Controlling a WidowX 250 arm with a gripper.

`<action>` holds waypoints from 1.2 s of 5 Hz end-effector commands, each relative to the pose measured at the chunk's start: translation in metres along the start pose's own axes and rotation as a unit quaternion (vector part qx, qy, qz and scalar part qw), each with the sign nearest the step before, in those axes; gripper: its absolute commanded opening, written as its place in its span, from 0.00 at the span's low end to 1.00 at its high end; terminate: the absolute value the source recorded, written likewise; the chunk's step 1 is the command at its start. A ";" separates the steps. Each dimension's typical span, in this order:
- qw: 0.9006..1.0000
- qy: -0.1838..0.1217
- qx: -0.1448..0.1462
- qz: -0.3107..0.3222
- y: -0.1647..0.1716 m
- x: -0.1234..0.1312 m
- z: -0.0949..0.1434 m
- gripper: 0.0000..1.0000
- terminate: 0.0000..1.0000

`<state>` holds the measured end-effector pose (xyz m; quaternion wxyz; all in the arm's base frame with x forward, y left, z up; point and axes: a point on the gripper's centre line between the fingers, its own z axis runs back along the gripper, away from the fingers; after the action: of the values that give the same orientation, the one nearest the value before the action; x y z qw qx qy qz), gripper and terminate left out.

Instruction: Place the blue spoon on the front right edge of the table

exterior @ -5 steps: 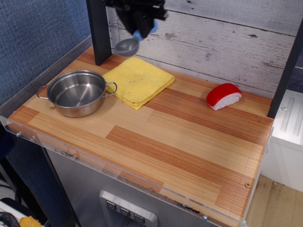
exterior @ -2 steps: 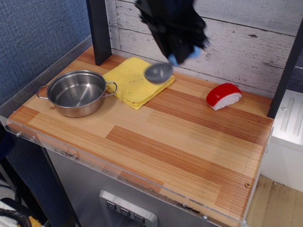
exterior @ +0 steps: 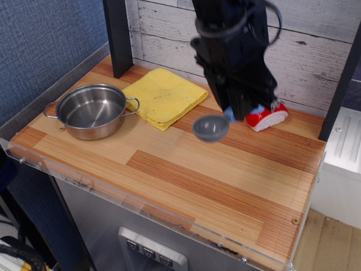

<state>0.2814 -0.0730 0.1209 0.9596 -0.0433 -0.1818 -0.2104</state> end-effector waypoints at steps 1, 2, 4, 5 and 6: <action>0.999 0.022 -0.005 -0.030 -0.026 -0.025 -0.025 0.00 0.00; 0.999 0.036 -0.008 -0.031 -0.032 -0.035 -0.044 0.00 0.00; 0.998 0.055 -0.009 -0.020 -0.040 -0.050 -0.071 0.00 0.00; 0.999 0.052 0.003 -0.011 -0.038 -0.048 -0.074 0.00 0.00; 0.999 0.047 0.019 -0.001 -0.032 -0.045 -0.070 1.00 0.00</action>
<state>0.2540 -0.0967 0.0261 0.9713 -0.0113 -0.1161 -0.2073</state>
